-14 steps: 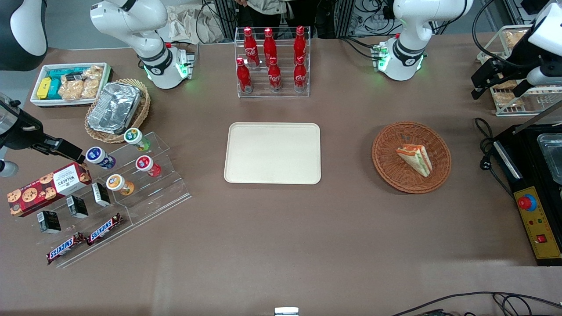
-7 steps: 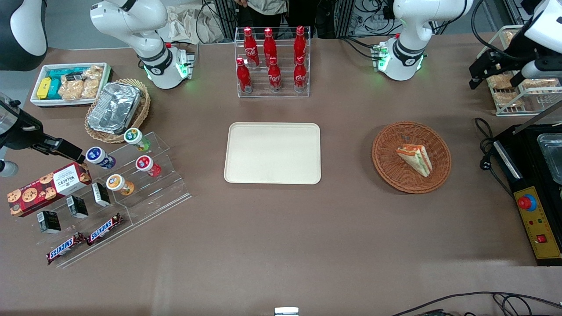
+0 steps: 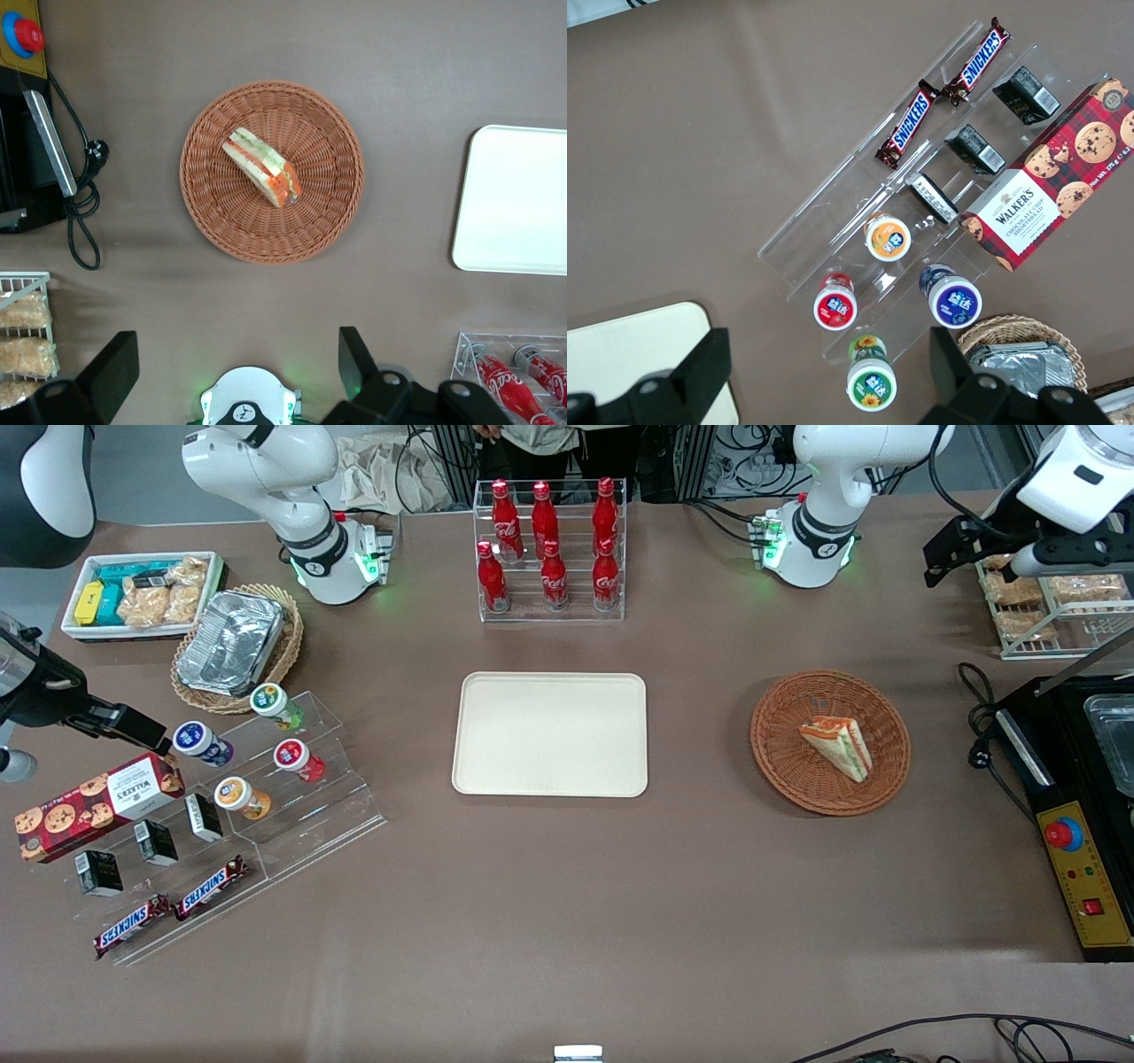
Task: Place sandwich from basket to tray
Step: 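Move the left gripper over the wicker basket above the sandwich, then lower the open left gripper around the sandwich and close it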
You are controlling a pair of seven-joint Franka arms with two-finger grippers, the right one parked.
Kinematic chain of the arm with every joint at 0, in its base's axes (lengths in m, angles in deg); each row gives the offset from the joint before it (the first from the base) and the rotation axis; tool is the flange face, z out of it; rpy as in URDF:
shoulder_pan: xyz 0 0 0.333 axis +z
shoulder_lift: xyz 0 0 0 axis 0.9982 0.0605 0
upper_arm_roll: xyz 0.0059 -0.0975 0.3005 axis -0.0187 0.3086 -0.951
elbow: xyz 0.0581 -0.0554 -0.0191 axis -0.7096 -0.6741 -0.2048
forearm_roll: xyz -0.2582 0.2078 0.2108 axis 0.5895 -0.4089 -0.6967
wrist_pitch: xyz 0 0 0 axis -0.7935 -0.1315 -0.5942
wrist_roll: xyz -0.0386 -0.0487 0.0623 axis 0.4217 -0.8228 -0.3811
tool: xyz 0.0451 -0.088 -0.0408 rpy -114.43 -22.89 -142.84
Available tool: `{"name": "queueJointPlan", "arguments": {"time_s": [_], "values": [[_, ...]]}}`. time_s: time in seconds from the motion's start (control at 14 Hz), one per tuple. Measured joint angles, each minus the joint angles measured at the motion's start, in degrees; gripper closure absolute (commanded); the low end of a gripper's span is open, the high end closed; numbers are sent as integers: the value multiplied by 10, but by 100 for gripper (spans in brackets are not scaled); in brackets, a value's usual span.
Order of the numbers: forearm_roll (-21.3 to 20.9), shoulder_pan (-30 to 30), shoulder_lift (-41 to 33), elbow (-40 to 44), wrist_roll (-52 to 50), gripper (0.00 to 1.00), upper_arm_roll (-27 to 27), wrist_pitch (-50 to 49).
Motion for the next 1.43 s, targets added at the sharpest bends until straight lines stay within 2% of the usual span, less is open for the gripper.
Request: {"name": "queueJointPlan", "arguments": {"time_s": [0.36,0.93,1.29,1.43], "values": [[-14,3,-9,-90,-41,0,-2,68],[-24,3,4,-253,-181,0,0,273],[-18,3,74,-264,-232,0,0,336],[10,7,108,-264,-240,0,-1,374]]}}
